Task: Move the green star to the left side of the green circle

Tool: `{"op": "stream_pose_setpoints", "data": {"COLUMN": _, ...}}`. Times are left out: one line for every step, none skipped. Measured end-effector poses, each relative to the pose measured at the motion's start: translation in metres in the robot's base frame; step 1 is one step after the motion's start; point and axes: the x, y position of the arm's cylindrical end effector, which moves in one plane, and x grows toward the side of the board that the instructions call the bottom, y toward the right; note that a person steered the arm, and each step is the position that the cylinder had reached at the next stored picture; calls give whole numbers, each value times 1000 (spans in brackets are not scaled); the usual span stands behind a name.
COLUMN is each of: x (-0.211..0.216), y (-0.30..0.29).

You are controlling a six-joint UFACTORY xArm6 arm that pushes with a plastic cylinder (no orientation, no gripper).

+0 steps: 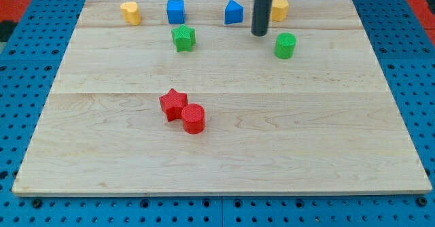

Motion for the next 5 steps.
{"op": "stream_pose_setpoints", "data": {"x": -9, "y": -48}}
{"op": "stream_pose_setpoints", "data": {"x": -16, "y": -62}}
{"op": "stream_pose_setpoints", "data": {"x": -10, "y": -102}}
{"op": "stream_pose_setpoints", "data": {"x": -11, "y": -138}}
{"op": "stream_pose_setpoints", "data": {"x": -4, "y": -141}}
